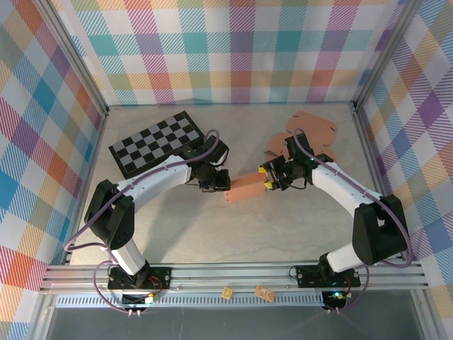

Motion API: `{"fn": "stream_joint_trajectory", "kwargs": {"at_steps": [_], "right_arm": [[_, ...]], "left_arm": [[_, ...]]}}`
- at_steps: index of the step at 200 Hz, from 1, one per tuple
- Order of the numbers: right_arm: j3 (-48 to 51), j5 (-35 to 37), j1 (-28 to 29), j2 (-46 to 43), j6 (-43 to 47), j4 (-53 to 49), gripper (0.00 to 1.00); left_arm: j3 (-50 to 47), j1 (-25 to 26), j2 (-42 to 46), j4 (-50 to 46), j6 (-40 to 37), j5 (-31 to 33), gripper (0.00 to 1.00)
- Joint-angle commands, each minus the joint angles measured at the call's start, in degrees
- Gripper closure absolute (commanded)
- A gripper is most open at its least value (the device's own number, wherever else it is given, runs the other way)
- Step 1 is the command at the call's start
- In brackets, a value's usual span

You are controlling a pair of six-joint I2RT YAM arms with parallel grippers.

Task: Fold the paper box

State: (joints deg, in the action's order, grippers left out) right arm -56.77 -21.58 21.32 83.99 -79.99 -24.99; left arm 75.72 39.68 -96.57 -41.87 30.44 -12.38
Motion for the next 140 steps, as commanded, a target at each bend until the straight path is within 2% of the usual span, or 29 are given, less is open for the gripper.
{"fn": "stream_joint_trajectory", "kwargs": {"at_steps": [1, 22, 45, 81, 112, 140], "right_arm": [[0.70, 0.23, -0.32, 0.65, 1.15, -0.48, 0.59], [0.52, 0.75, -0.32, 0.65, 1.68, -0.84, 0.60], [0.86, 0.66, -0.32, 0.64, 1.86, -0.78, 0.60], [1.62, 0.49, -0.33, 0.39, 2.04, -0.74, 0.60], [1.58, 0.40, -0.31, 0.49, 2.52, -0.80, 0.61], [1.82, 0.24, -0.32, 0.31, 2.73, -0.86, 0.62]], "left_arm": [[0.75, 0.84, 4.89, 1.76, 3.89, -0.66, 0.68], [-0.31, 0.68, 9.03, 3.64, 8.92, -1.29, 0.59], [-3.07, -0.10, 10.94, 9.05, 16.37, -2.49, 0.56], [-5.69, -2.87, 8.40, 16.43, 25.88, -5.51, 0.56], [-10.58, -3.63, 9.61, 20.13, 31.78, -4.67, 0.56], [-15.47, -4.70, 9.88, 29.05, 37.11, -4.98, 0.57]]}}
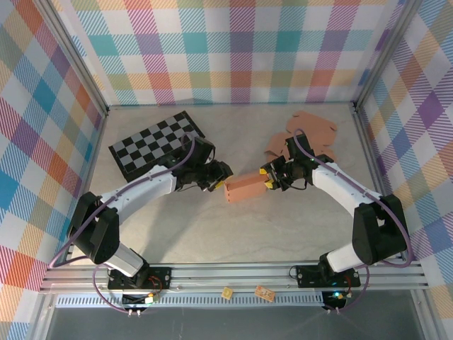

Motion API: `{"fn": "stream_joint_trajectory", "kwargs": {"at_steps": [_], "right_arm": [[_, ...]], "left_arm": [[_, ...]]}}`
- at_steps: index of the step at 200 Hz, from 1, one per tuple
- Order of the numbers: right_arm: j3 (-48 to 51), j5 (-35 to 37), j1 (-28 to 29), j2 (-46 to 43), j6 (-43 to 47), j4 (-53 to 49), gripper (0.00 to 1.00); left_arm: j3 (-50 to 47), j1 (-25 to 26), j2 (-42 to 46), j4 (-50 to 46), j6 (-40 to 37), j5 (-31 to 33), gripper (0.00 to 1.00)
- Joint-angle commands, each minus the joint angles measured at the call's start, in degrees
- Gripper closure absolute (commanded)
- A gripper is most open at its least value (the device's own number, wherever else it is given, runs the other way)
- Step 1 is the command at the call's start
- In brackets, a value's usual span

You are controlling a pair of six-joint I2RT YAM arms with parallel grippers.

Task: Fold the paper box

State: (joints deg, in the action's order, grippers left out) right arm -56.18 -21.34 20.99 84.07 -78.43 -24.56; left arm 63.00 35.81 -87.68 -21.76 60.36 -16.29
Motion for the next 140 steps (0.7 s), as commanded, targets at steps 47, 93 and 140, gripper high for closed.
{"fn": "stream_joint_trajectory", "kwargs": {"at_steps": [47, 93, 140], "right_arm": [[1.78, -0.19, 0.01, 0.29, 1.13, -1.07, 0.64], [1.91, -0.19, 0.00, 0.48, 1.18, -1.52, 0.65], [2.43, 0.07, 0.01, 0.48, 1.54, -2.09, 0.66]], "left_arm": [[-4.09, -0.74, 0.73, 9.40, 8.03, -2.09, 0.66], [-5.90, -0.74, 2.36, 7.14, 6.77, -3.50, 0.67], [-4.68, -0.83, 3.17, 1.99, 2.90, -2.50, 0.62]]}}
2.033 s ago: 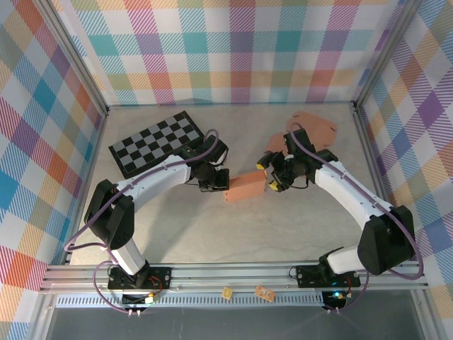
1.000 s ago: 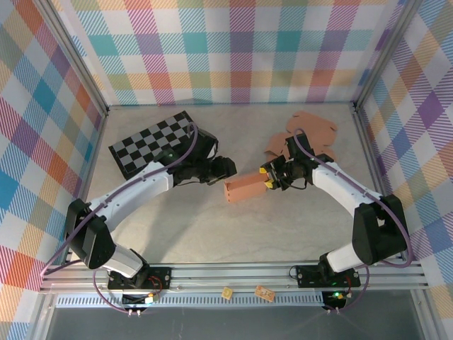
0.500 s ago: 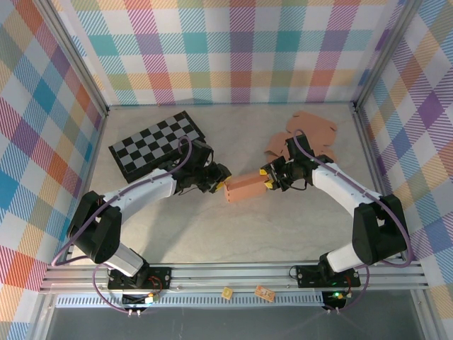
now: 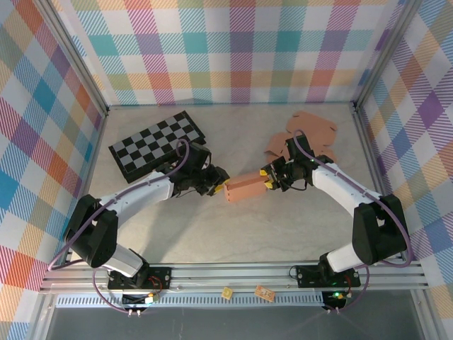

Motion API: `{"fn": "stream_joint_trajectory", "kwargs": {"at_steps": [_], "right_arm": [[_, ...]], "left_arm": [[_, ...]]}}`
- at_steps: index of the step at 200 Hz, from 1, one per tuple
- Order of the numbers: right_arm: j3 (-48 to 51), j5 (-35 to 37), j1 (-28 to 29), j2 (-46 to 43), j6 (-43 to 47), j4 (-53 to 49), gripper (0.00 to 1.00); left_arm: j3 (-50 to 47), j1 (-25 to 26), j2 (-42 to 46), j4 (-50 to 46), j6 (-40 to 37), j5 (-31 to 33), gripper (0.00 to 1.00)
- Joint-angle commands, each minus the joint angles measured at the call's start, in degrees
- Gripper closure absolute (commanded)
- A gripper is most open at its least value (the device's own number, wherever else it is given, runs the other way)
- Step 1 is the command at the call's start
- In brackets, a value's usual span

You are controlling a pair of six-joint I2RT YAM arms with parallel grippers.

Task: Fold the paper box

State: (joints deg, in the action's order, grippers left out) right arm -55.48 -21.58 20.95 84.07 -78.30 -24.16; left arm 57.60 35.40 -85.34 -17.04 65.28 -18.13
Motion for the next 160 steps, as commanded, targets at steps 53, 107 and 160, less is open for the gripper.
{"fn": "stream_joint_trajectory", "kwargs": {"at_steps": [53, 107, 160], "right_arm": [[2.20, 0.49, 0.01, 0.21, 1.57, -3.06, 0.67], [2.57, 0.49, 0.06, 0.21, 1.66, -3.01, 0.68], [2.66, 0.57, 0.06, 0.30, 2.06, -4.00, 0.71]], "left_arm": [[-0.29, -0.07, -1.23, 0.60, -0.72, -2.59, 0.65], [-4.07, 0.46, -1.05, 4.63, -0.06, -2.67, 0.71], [-5.57, 0.46, -0.97, 4.64, -0.50, -2.42, 0.77]]}}
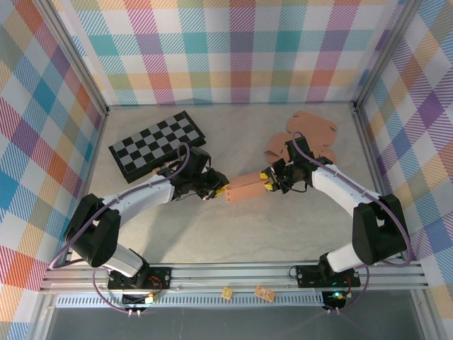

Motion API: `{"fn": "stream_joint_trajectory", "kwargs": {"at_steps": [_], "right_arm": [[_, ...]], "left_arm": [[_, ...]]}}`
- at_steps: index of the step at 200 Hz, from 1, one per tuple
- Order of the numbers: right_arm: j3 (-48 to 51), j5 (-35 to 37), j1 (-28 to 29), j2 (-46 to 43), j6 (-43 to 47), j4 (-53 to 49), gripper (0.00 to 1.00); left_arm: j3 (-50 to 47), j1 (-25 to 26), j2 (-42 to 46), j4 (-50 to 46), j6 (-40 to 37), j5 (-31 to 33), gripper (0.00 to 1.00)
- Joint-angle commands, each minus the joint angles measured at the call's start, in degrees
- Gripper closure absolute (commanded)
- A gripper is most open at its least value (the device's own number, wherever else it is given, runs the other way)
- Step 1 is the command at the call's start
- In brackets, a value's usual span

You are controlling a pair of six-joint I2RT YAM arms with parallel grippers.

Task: Fold the paper box

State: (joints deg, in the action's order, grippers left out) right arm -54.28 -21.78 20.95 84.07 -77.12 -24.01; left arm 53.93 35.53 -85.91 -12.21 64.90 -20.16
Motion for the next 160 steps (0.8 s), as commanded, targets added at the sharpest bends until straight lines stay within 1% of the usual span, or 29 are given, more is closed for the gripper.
{"fn": "stream_joint_trajectory", "kwargs": {"at_steps": [1, 36, 50, 76, 116, 142, 160], "right_arm": [[1.46, 0.77, 0.06, 0.30, 0.90, -4.22, 0.71], [0.23, 0.67, 0.05, 0.71, 2.36, -6.72, 0.73], [-1.48, -0.08, -0.04, 1.26, 3.15, -8.71, 0.72], [-4.18, 1.19, -0.10, 0.13, 4.37, -11.69, 0.66], [-2.70, 2.73, -0.12, -2.68, 2.37, -10.12, 0.64], [-1.73, 1.92, -0.12, -1.80, 1.52, -7.24, 0.64], [-3.20, 1.98, -0.22, -0.38, 2.50, -8.31, 0.65]], "left_arm": [[-1.99, 0.33, -0.40, -0.19, -0.17, -0.39, 0.77], [-2.53, 0.41, -0.79, 0.08, -0.52, -0.78, 0.81], [-2.76, 0.41, -0.83, 0.10, -0.48, -0.93, 0.82], [-2.62, 0.42, -0.66, -0.01, -0.61, -0.93, 0.83], [-2.38, 0.51, -0.66, -0.19, -0.79, -0.93, 0.83], [-2.23, 0.59, -0.80, -0.36, -1.10, -1.01, 0.83], [-2.05, 0.68, -0.95, -0.36, -1.20, -1.11, 0.83]]}}
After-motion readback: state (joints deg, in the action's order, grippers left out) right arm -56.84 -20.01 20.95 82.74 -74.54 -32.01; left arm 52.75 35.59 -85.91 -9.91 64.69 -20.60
